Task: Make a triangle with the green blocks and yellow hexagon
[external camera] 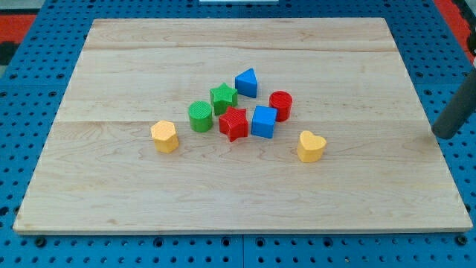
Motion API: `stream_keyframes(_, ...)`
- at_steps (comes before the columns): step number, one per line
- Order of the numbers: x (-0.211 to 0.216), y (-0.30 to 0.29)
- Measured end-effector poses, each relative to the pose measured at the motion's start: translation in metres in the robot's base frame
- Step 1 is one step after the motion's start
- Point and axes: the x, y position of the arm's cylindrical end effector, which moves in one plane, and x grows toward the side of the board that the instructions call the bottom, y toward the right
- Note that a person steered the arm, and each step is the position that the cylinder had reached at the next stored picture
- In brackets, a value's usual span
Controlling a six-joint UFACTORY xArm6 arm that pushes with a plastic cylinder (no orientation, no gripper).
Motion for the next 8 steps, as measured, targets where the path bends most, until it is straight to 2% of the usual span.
stream_keyframes(2, 0.009, -0.003)
stream_keyframes(3, 0.067, -0.013)
stream_keyframes(4, 0.124, -0.095)
stream_keyframes(5, 0.139, -0.223)
stream_keyframes(6, 0.083, -0.252)
stream_keyframes(7, 0.027, -0.306)
stream_keyframes(8, -0.019, -0.285)
